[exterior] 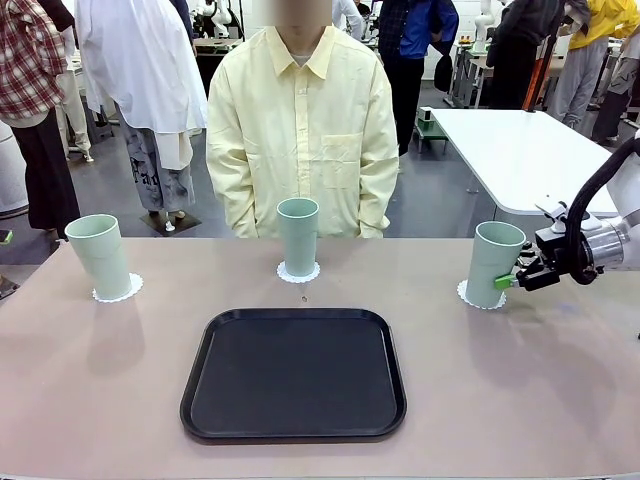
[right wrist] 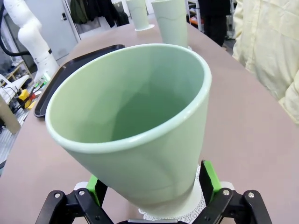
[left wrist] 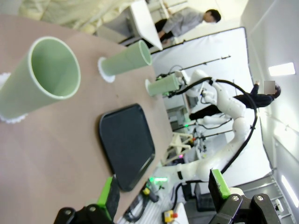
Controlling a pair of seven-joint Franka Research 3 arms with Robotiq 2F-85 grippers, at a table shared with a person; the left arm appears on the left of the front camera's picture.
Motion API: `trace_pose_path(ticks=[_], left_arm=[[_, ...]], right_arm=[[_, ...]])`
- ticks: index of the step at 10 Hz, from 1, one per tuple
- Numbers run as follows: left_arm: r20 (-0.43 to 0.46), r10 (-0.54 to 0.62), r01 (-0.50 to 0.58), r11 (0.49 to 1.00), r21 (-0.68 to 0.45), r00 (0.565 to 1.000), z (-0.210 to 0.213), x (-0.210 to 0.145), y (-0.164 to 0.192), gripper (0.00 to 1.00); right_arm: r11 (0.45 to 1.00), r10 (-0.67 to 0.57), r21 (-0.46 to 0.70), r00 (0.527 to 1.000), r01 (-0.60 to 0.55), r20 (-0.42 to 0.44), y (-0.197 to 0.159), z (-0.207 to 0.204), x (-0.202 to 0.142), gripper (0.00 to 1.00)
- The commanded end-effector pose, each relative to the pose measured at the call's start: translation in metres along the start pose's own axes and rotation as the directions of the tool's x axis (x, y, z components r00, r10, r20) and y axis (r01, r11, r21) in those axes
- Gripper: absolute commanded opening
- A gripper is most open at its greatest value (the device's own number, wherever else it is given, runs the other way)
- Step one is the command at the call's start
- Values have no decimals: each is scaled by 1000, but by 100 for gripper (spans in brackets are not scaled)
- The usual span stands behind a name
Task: Place coasters on the table and set cups on them.
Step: Take one Reusable plastic cup from the Flat Tray and place it on a coaster set by the human.
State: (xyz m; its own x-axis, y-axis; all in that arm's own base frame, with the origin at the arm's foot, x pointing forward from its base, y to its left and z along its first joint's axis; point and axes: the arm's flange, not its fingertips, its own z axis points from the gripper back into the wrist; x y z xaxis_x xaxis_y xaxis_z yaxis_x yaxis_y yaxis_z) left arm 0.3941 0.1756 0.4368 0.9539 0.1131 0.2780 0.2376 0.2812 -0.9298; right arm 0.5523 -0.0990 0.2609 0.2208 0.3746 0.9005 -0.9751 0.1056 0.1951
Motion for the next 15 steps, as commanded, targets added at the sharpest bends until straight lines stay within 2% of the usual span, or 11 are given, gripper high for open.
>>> trace_pose_path(ticks=[1, 4, 7, 8, 9, 10, 11, 12, 13, 14, 15], left_arm=[[4, 4, -4, 1000, 0, 1000, 1, -1, -2, 100], [4, 4, -4, 1000, 0, 1000, 1, -1, -2, 100], [4, 4, -4, 1000, 0, 1000, 1, -1, -2, 100], [4, 4, -4, 1000, 0, 1000, 1, -1, -2, 100], [4, 4, -4, 1000, 0, 1000, 1, -1, -2, 100], [4, 4, -4, 1000, 0, 1000, 1, -1, -2, 100], [4, 4, -4, 1000, 0, 1000, 1, -1, -2, 100], [4, 4, -4, 1000, 0, 1000, 1, -1, -2, 100], [4, 4, -4, 1000, 0, 1000, 1, -1, -2, 100], [4, 4, -4, 1000, 0, 1000, 1, -1, -2, 100], [4, 4, -4, 1000, 0, 1000, 1, -1, -2, 100]], right_arm=[[1000, -10, 23, 998, 12, -67, -3, 3, 3, 100], [1000, -5, 21, 986, 9, -165, 3, 9, 7, 100], [1000, -18, -18, 956, 14, -294, 15, 29, 18, 100], [999, -24, -47, 938, 9, -346, 24, 39, 26, 100], [996, -49, -89, 931, 18, -362, 34, 50, 39, 100], [986, -116, -155, 913, 59, -392, 51, 58, 60, 100], [969, -173, -235, 878, 72, -447, 65, 63, 79, 100], [940, -246, -329, 850, 92, -465, 75, 69, 101, 100], [895, -334, -432, 812, 113, -479, 87, 72, 125, 100], [830, -441, -541, 750, 132, -493, 105, 69, 153, 100], [790, -502, -599, 699, 129, -510, 122, 65, 179, 100]])
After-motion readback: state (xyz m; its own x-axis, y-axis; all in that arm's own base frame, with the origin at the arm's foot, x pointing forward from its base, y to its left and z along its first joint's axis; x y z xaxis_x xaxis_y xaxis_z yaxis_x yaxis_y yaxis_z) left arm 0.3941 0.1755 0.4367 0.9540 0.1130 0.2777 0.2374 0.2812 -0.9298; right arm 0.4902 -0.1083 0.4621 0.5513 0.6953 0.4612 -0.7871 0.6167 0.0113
